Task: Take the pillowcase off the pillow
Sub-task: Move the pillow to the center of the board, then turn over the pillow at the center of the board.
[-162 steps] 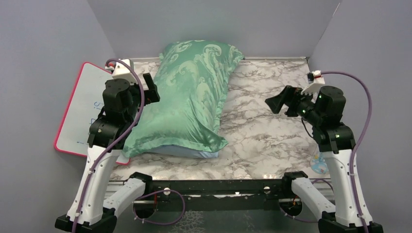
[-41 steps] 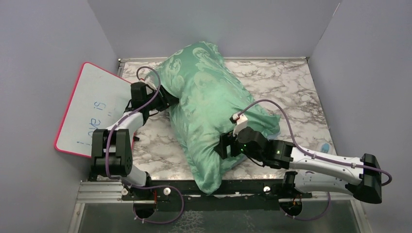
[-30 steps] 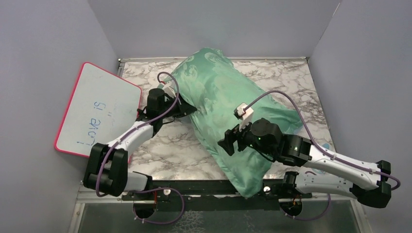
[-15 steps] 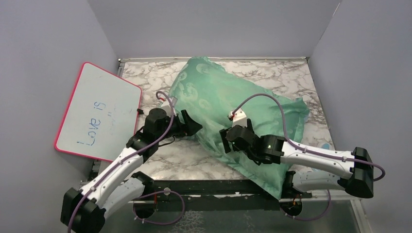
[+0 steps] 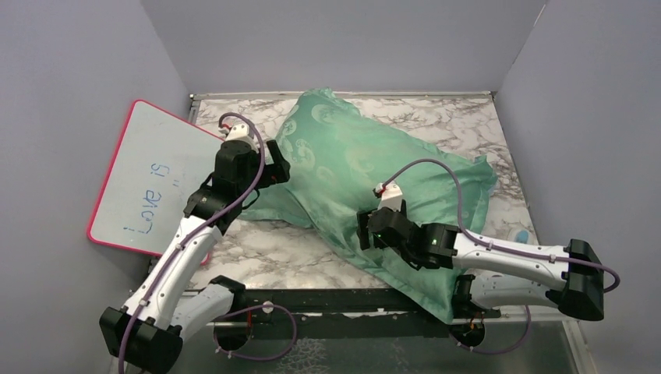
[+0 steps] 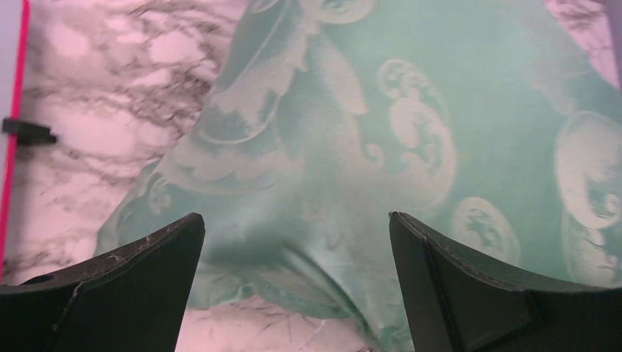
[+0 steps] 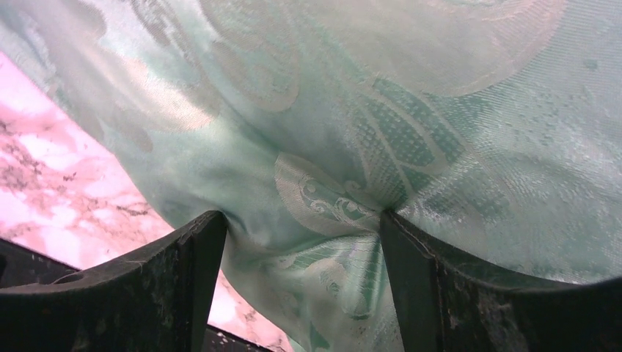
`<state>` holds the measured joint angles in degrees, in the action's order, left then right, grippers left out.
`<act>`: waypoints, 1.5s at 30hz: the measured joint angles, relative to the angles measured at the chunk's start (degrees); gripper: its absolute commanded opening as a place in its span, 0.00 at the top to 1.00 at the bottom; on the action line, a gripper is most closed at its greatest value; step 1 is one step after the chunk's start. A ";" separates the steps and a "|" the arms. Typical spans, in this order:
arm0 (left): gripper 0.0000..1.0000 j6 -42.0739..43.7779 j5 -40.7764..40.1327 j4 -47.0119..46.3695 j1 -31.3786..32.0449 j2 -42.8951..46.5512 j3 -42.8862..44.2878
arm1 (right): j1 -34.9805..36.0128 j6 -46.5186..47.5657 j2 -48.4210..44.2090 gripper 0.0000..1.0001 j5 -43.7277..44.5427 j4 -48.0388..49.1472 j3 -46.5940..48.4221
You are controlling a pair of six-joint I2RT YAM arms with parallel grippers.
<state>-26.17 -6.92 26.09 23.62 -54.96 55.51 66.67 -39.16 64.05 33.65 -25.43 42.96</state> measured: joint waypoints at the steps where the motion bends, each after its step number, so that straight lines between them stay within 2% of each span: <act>1: 0.01 -0.50 0.09 0.20 -1.53 -0.15 -0.81 | 0.00 1.51 -0.52 0.19 -0.72 0.28 -0.15; 5: 0.01 -4.02 1.70 0.59 -6.05 2.43 -8.26 | -0.02 9.62 -3.41 0.19 -4.04 1.46 -0.57; 10: 0.01 -9.84 7.34 0.79 -6.45 9.60 -19.04 | -0.04 25.05 -8.33 0.18 -10.97 5.62 -1.46; 11: 0.01 -10.93 8.39 0.59 -6.40 10.97 -20.52 | 0.02 28.98 -8.98 0.17 -12.76 6.91 -1.53; 12: 0.01 -12.26 9.40 0.35 -6.38 12.76 -22.18 | 0.24 32.15 -9.33 0.03 -14.12 8.07 -1.64; 14: 0.01 -14.05 10.67 -0.37 -6.38 14.51 -24.11 | 1.14 37.29 -9.33 0.00 -15.41 10.43 -2.10; 17: 0.01 -16.22 12.37 -1.25 -6.40 15.17 -25.42 | 5.33 45.13 -7.39 0.00 -13.64 14.75 -4.04; 20: 0.01 -18.18 14.25 -3.72 -6.38 14.67 -27.15 | 8.90 50.84 -1.51 0.00 -6.05 18.45 -5.33; 21: 0.01 -18.84 14.86 -4.55 -6.38 14.56 -27.63 | 9.62 52.39 1.46 0.03 -2.45 20.11 -5.77; 23: 0.01 -19.85 15.69 -5.92 -6.38 14.53 -28.70 | 10.19 55.43 7.30 0.25 5.14 24.33 -6.88; 25: 0.01 -20.79 16.50 -7.50 -6.40 14.56 -29.97 | 10.40 57.40 11.23 0.40 10.84 27.96 -7.56; 28: 0.01 -22.56 17.97 -10.25 -6.40 14.62 -32.68 | 10.51 56.65 12.35 0.75 14.80 30.16 -7.28; 31: 0.01 -24.26 19.43 -13.03 -6.40 14.69 -35.19 | 10.45 54.60 12.31 0.95 16.85 30.80 -5.90; 33: 0.01 -25.38 20.39 -14.58 -6.40 14.71 -36.37 | 10.34 52.61 12.28 0.99 17.42 29.62 -4.39; 36: 0.01 -26.47 21.46 -17.20 -6.38 15.26 -37.55 | 9.79 48.50 11.52 0.99 16.28 25.11 -1.22; 45: 0.01 -32.52 21.94 -33.83 -6.40 17.46 -41.81 | 8.13 39.28 2.47 0.99 1.60 14.69 6.97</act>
<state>-58.70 15.03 -7.75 17.21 -37.50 13.69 74.81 0.12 66.52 35.24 -10.74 49.93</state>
